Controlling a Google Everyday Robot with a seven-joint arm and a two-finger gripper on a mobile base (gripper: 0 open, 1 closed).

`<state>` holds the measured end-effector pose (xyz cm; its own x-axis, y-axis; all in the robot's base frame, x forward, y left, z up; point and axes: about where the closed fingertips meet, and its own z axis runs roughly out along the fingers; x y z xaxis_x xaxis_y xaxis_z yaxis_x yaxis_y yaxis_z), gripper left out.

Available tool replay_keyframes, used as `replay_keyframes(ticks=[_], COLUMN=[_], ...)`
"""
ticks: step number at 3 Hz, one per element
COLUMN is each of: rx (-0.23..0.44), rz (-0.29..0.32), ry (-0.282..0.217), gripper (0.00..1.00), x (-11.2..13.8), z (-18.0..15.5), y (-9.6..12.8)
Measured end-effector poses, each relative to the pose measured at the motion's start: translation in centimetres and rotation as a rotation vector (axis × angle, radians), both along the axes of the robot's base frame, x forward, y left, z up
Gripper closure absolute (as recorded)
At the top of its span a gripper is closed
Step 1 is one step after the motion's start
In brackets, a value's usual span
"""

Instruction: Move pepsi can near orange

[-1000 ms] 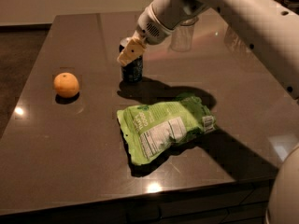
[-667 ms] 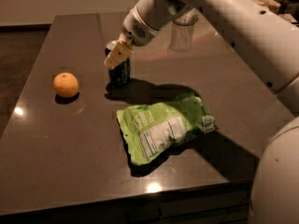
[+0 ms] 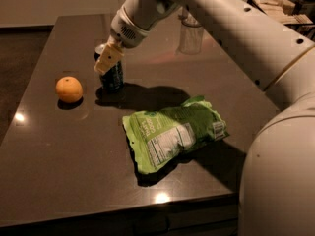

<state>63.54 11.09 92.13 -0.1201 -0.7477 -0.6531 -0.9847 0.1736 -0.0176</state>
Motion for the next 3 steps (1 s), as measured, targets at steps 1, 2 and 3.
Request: replay_keyframes(ticks=[1, 2, 3], rx=[-0.020, -0.022, 0.001], rz=[0.017, 0.030, 0.055], ry=[0.004, 0.013, 0.017], gripper=[0.51, 0.28, 0.05], x=[-0.1, -0.2, -0.6], z=[-0.9, -1.3, -1.1], y=[1.3, 1.9, 2.6])
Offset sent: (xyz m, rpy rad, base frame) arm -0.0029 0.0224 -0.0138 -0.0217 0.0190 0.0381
